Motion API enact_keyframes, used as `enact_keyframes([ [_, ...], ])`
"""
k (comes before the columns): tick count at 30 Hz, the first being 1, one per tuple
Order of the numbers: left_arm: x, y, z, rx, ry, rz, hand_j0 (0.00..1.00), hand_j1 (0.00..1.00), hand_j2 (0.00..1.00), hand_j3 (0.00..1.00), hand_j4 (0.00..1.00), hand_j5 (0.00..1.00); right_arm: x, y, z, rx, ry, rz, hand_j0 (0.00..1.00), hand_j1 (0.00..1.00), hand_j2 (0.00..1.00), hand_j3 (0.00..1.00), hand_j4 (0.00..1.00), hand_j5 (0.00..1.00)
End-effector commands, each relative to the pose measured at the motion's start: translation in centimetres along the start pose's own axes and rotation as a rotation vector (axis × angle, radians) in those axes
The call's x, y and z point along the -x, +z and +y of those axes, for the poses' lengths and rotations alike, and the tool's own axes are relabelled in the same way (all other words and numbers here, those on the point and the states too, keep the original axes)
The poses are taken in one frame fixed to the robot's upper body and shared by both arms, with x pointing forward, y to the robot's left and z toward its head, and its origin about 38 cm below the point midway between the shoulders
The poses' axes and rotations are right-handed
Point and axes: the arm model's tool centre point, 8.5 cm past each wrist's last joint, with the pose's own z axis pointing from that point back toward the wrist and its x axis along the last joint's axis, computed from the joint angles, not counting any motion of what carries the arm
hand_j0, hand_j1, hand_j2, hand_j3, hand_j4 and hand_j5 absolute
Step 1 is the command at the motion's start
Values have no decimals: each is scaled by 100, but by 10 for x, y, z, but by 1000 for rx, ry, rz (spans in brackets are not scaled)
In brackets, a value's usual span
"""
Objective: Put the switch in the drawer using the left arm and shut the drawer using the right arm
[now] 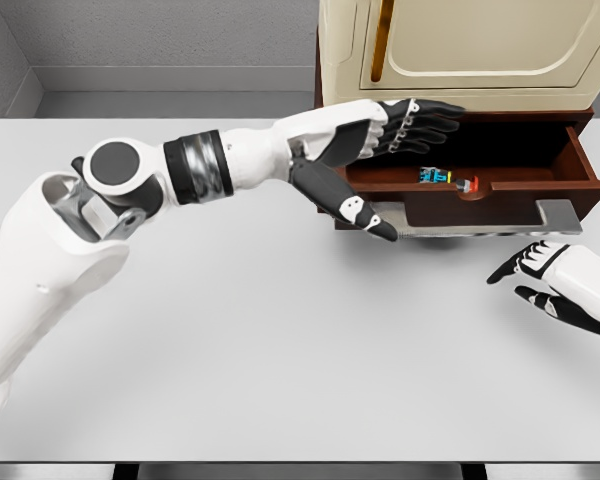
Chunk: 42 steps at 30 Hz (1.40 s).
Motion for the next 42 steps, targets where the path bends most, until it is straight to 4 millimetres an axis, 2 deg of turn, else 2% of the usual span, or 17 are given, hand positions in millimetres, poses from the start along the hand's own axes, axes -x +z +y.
enact_keyframes([
  [1,-10,28,5,57,-22,-49,100,100,100,100,100,100,0,0,-1,4,-4,0,57,57,57,57,57,57],
  [9,-7,112,33,-150,-85,-150,100,100,100,100,100,100,1,-1,-5,11,2,-3,57,57,57,57,57,57],
  [11,6,138,36,-232,-52,-151,100,100,100,100,100,100,0,-4,-8,18,8,-8,57,57,57,57,57,57],
  [14,32,190,32,-382,6,-131,100,100,100,100,100,100,0,-5,-8,22,8,-11,57,57,57,57,57,57],
  [17,44,230,27,-495,29,-118,100,100,100,100,100,100,0,-10,-12,38,11,-20,57,57,57,57,57,57],
  [22,54,250,25,-566,-24,-42,100,100,100,100,100,100,0,-16,-20,65,7,-35,57,57,57,57,57,57],
  [24,69,243,19,-594,-32,-20,100,100,100,100,100,100,-1,-17,-22,71,6,-39,57,57,57,57,57,57],
  [26,93,239,5,-673,-36,10,100,100,100,100,100,100,-1,-18,-22,71,4,-40,57,57,57,57,57,57],
  [30,121,262,-15,-796,11,51,100,100,100,100,100,100,-2,-21,-23,76,6,-49,58,58,58,58,58,58],
  [33,125,271,-14,-823,12,70,100,100,100,100,100,100,-1,-18,-21,56,8,-43,58,58,58,58,58,58],
  [35,127,290,-21,-882,8,67,100,100,100,100,100,100,0,-16,-24,37,24,-41,58,58,58,58,58,58],
  [38,129,290,-24,-907,12,41,100,100,100,100,100,100,2,-13,-30,15,46,-39,57,57,57,57,57,57],
  [42,130,307,-24,-955,-27,108,100,100,100,100,100,100,4,-8,-30,-25,57,-32,51,51,51,51,51,51],
])
